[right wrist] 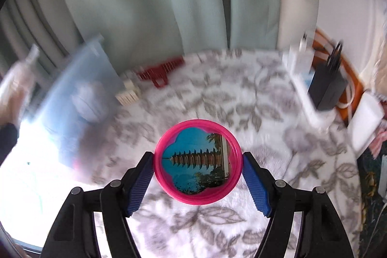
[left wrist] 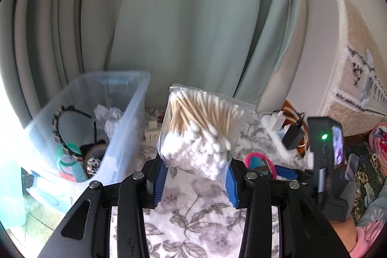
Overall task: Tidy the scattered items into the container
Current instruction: 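Lift and carry the swab bag and pink mirror over the clear box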
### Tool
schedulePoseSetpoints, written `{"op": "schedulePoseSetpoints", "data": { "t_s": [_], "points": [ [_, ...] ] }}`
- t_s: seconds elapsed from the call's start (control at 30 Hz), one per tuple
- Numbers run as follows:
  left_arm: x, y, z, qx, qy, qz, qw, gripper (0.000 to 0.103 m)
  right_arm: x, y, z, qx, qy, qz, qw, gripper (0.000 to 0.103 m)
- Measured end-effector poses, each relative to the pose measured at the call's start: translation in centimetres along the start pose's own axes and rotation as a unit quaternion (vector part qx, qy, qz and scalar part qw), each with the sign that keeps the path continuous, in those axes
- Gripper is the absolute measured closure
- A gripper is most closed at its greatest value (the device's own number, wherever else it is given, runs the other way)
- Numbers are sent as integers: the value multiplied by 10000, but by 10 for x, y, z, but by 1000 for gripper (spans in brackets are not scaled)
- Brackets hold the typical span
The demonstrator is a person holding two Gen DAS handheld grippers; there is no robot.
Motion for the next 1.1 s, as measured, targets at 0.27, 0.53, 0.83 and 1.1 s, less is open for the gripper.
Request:
{"op": "schedulePoseSetpoints", "data": {
  "t_s": [0.27, 0.53, 0.83, 1.1],
  "points": [
    [12, -59, 12, 71, -89, -538, 9985, 60, 21, -88, 55, 467, -401, -965, 9934, 28],
    [15, -94, 41, 248, -372, -900, 9949, 60, 23, -136, 112, 771, -853, -1420, 9832, 28],
    [18, -113, 74, 510, -704, -1090, 9902, 60, 22, -154, 166, 998, -1341, -1522, 9741, 28],
    [16, -115, 104, 663, -962, -1149, 9865, 60, 21, -144, 208, 1123, -1722, -1438, 9680, 28]
  ]
}}
Point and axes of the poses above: each gripper's, at about its wrist camera, not at the fingertips, and y roughly the way its jaws point, z to its left, x to its top, the point moved 2 cm from there along y, roughly the way its jaws point, and after that the axes turned 7 degrees about x, right-handed, at the moved point
